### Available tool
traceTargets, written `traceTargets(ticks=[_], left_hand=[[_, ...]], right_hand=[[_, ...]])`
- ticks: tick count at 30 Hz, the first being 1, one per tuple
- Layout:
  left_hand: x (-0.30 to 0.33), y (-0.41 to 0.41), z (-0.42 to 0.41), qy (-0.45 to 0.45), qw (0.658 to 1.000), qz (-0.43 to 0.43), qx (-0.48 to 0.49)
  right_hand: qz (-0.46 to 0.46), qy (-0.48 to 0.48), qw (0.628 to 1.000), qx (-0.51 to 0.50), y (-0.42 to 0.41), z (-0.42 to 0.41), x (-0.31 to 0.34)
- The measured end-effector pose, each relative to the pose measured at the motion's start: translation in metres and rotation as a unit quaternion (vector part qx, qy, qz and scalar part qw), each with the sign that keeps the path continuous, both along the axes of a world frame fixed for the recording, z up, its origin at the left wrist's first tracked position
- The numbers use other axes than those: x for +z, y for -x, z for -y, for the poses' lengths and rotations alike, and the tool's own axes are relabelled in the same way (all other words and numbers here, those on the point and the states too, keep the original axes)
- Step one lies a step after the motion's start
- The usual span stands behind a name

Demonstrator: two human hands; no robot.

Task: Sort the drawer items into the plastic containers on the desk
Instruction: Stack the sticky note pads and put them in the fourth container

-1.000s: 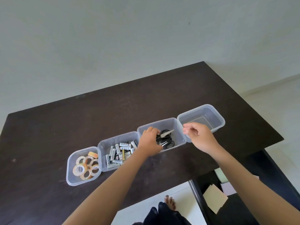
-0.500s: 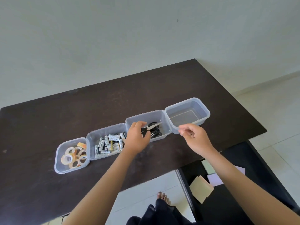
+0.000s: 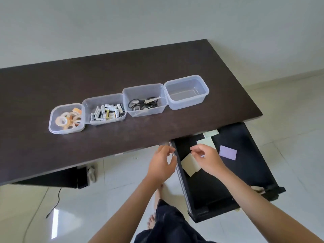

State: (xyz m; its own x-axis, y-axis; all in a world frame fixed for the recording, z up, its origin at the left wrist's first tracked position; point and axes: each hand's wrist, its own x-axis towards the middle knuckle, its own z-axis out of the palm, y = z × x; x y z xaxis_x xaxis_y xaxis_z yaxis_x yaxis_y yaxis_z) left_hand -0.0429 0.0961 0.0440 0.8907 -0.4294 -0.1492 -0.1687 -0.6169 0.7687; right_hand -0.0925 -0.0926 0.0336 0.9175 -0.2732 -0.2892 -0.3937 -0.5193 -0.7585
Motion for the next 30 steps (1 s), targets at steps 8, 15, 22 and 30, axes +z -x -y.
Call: traceTargets(ticks=[8,15,22,30], left_hand=[[-0.036,0.057,0.054,-0.059,0.992,-0.106,-0.033],[-0.073,0.046,0.117,-0.12,0.98,-0.153,0.026],[-0.117,0.031,0.144,-0.209,0.945,-0.228,0.103],[-0.139,0.031,0.158,-0.272,0.936,-0.192,0.113]], right_hand=[[-0.102,0.026,0.994,-0.016,0.064,0.052,-0.04],[-0.14,0.071,0.988,-0.006,0.045,0.12,-0.078],[-0.14,0.056,0.988,0.037,0.018,0.151,-0.115],[-0.091,0.077,0.991,0.068,-0.022,0.16,-0.139]])
